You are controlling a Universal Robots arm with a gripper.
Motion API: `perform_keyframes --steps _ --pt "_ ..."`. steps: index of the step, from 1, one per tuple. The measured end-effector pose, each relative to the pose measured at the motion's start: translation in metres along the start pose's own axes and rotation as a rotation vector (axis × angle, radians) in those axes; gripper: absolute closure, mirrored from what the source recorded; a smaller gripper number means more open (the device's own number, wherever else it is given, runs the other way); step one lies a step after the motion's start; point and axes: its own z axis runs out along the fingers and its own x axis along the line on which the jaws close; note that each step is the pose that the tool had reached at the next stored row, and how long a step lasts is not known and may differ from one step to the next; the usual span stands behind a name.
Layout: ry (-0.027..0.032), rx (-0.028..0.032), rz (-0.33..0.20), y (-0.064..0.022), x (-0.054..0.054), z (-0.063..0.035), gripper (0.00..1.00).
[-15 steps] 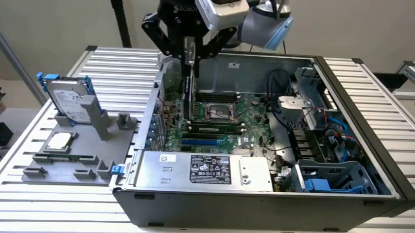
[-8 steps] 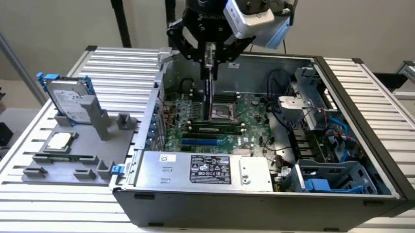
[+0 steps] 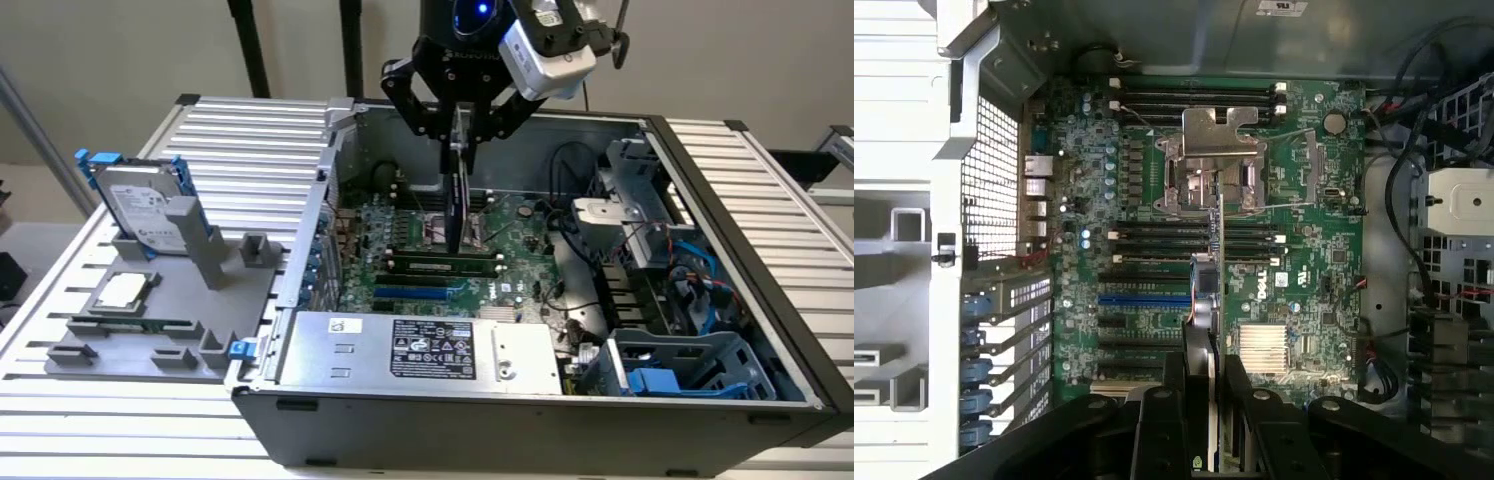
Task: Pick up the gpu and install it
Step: 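Pick up the gpu and move the gpu toward the slot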
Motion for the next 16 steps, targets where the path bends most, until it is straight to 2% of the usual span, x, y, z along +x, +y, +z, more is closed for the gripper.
perform_keyframes --steps 9,10,16 --pt "-0.0011 0.0001 -0.001 0.0000 0.0000 0.0001 1.00" --pt "-0.0018 -0.0002 -0.014 0.0001 0.0000 0.0005 1.00" --pt "0.0023 -0.0028 -0.162 -0.0001 0.0001 0.0038 1.00"
